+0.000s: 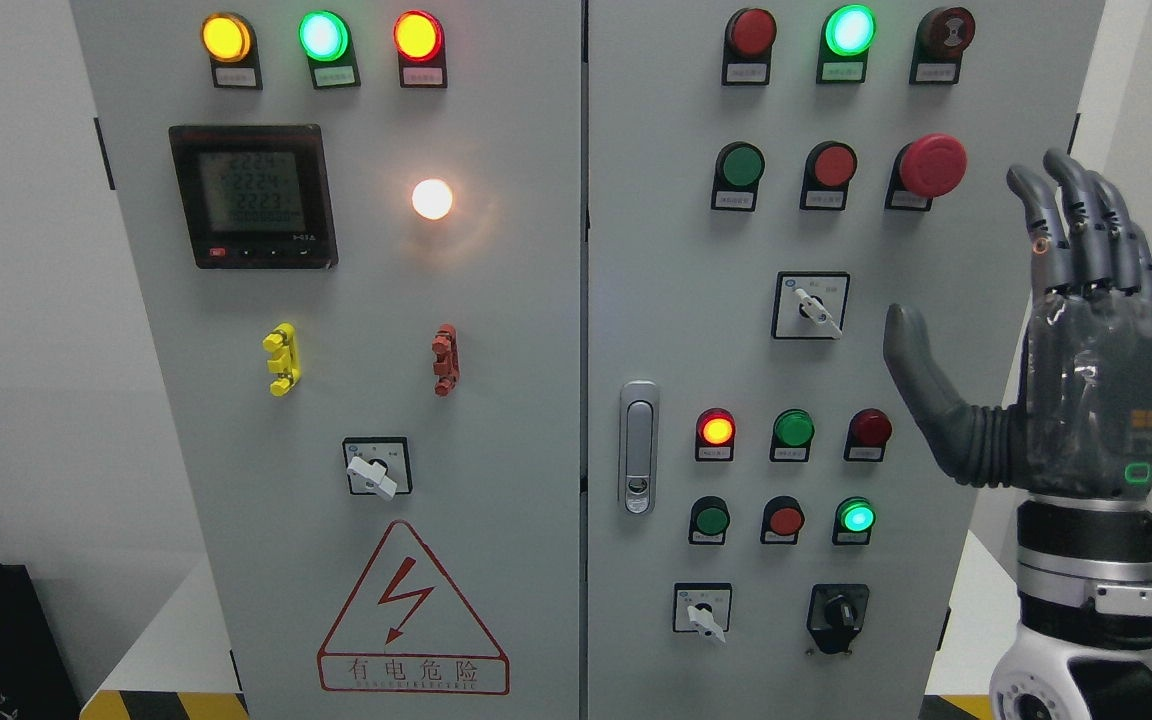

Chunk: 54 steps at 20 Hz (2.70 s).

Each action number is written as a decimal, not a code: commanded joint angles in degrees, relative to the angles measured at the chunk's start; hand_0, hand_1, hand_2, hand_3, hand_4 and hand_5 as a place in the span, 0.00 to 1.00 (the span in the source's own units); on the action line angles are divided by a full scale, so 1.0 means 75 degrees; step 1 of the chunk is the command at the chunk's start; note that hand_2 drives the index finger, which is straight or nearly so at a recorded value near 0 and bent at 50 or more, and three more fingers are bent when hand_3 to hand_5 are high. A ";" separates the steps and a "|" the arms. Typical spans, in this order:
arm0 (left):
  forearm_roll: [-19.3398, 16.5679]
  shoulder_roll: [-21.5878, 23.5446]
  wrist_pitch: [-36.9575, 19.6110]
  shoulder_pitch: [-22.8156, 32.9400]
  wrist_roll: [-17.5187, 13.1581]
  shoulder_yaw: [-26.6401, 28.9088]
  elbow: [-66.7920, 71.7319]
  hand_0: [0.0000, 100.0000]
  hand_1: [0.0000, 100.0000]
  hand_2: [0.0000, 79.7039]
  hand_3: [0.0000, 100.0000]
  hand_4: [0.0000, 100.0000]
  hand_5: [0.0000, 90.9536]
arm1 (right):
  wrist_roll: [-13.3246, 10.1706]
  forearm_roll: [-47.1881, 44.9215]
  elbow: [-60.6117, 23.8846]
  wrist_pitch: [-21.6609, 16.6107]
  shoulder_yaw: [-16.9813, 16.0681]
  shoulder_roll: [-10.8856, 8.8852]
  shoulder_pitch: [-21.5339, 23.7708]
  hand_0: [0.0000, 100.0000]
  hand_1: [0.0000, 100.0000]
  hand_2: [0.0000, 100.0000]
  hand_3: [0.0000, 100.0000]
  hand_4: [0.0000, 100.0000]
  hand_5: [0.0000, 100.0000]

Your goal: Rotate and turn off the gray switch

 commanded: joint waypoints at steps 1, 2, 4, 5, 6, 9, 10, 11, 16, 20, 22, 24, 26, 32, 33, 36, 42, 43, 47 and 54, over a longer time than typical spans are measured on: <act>0.0152 0.0007 -0.0004 -0.0070 -0.0003 0.0059 -0.0187 0.12 0.39 0.00 0.00 0.00 0.00 | 0.0018 -0.0001 -0.0025 0.0006 -0.0227 0.0034 0.0006 0.34 0.15 0.00 0.00 0.00 0.00; 0.0152 -0.0005 -0.0004 -0.0070 -0.0003 0.0059 -0.0187 0.12 0.39 0.00 0.00 0.00 0.00 | 0.0018 -0.0001 -0.0025 0.0006 -0.0227 0.0034 0.0006 0.34 0.15 0.00 0.00 0.00 0.00; 0.0152 0.0007 -0.0004 -0.0070 -0.0003 0.0059 -0.0187 0.12 0.39 0.00 0.00 0.00 0.00 | 0.0018 -0.0001 -0.0025 0.0006 -0.0227 0.0034 0.0006 0.34 0.15 0.00 0.00 0.00 0.00; 0.0152 -0.0005 -0.0004 -0.0070 -0.0003 0.0059 -0.0187 0.12 0.39 0.00 0.00 0.00 0.00 | 0.0018 -0.0001 -0.0025 0.0006 -0.0227 0.0034 0.0006 0.34 0.15 0.00 0.00 0.00 0.00; 0.0152 0.0007 -0.0004 -0.0070 -0.0003 0.0059 -0.0187 0.12 0.39 0.00 0.00 0.00 0.00 | 0.0018 -0.0001 -0.0013 0.0006 -0.0227 0.0034 0.0006 0.34 0.15 0.00 0.00 0.00 0.00; 0.0152 0.0007 -0.0004 -0.0070 -0.0003 0.0059 -0.0187 0.12 0.39 0.00 0.00 0.00 0.00 | 0.0018 -0.0001 -0.0002 0.0017 -0.0227 0.0046 0.0006 0.34 0.15 0.00 0.00 0.00 0.00; 0.0152 0.0007 -0.0004 -0.0070 0.0009 0.0059 -0.0187 0.12 0.39 0.00 0.00 0.00 0.00 | 0.0018 -0.0001 0.0010 0.0018 -0.0227 0.0058 0.0006 0.34 0.15 0.00 0.00 0.00 0.00; 0.0152 0.0007 -0.0004 -0.0070 -0.0003 0.0059 -0.0187 0.12 0.39 0.00 0.00 0.00 0.00 | 0.0018 -0.0001 0.0010 0.0029 -0.0238 0.0069 0.0006 0.35 0.15 0.00 0.00 0.00 0.00; 0.0152 0.0007 -0.0004 -0.0070 -0.0003 0.0059 -0.0187 0.12 0.39 0.00 0.00 0.00 0.00 | 0.0053 -0.0047 0.0080 0.0018 -0.0227 0.0128 0.0006 0.35 0.25 0.00 0.27 0.36 0.44; 0.0152 -0.0005 0.0007 -0.0070 -0.0003 0.0059 -0.0187 0.12 0.39 0.00 0.00 0.00 0.00 | 0.0077 -0.0047 0.0104 0.0029 -0.0227 0.0198 0.0006 0.27 0.33 0.08 0.44 0.56 0.65; 0.0152 0.0007 -0.0004 -0.0070 -0.0003 0.0059 -0.0187 0.12 0.39 0.00 0.00 0.00 0.00 | 0.0088 -0.0059 0.0104 0.0029 -0.0227 0.0222 0.0006 0.26 0.34 0.12 0.51 0.66 0.79; 0.0152 -0.0005 -0.0004 -0.0070 -0.0003 0.0059 -0.0187 0.12 0.39 0.00 0.00 0.00 0.00 | 0.0135 -0.0059 0.0104 0.0041 -0.0227 0.0292 -0.0005 0.25 0.33 0.14 0.55 0.71 0.86; 0.0152 -0.0005 -0.0004 -0.0070 -0.0003 0.0059 -0.0187 0.12 0.39 0.00 0.00 0.00 0.00 | 0.0170 -0.0059 0.0104 0.0053 -0.0227 0.0304 -0.0005 0.20 0.33 0.19 0.61 0.77 0.97; 0.0152 -0.0005 -0.0004 -0.0070 0.0009 0.0059 -0.0187 0.12 0.39 0.00 0.00 0.00 0.00 | 0.0205 -0.0083 0.0104 0.0088 -0.0227 0.0362 0.0006 0.16 0.30 0.27 0.73 0.85 1.00; 0.0152 -0.0005 -0.0004 -0.0070 -0.0003 0.0059 -0.0187 0.12 0.39 0.00 0.00 0.00 0.00 | 0.0310 -0.0083 0.0104 0.0099 -0.0227 0.0363 0.0029 0.14 0.30 0.29 0.76 0.86 1.00; 0.0152 -0.0005 -0.0004 -0.0070 -0.0003 0.0059 -0.0187 0.12 0.39 0.00 0.00 0.00 0.00 | 0.0662 -0.0222 0.0104 0.0100 -0.0215 0.0409 0.0088 0.12 0.28 0.33 0.80 0.90 1.00; 0.0152 -0.0005 -0.0004 -0.0070 -0.0003 0.0059 -0.0187 0.12 0.39 0.00 0.00 0.00 0.00 | 0.0674 -0.0411 0.0116 0.0322 -0.0157 0.0480 0.0112 0.09 0.28 0.36 0.83 0.92 1.00; 0.0152 -0.0005 -0.0004 -0.0070 -0.0003 0.0059 -0.0187 0.12 0.39 0.00 0.00 0.00 0.00 | 0.0674 -0.0422 0.0116 0.0345 -0.0145 0.0503 0.0112 0.09 0.28 0.36 0.84 0.92 1.00; 0.0152 -0.0005 -0.0004 -0.0070 -0.0003 0.0059 -0.0187 0.12 0.39 0.00 0.00 0.00 0.00 | 0.0674 -0.0411 0.0174 0.0346 -0.0098 0.0725 0.0205 0.09 0.27 0.38 0.85 0.93 1.00; 0.0152 -0.0005 -0.0004 -0.0070 -0.0003 0.0059 -0.0187 0.12 0.39 0.00 0.00 0.00 0.00 | 0.0523 -0.0399 0.0595 0.0463 -0.0075 0.0877 0.0182 0.09 0.28 0.45 0.86 0.94 1.00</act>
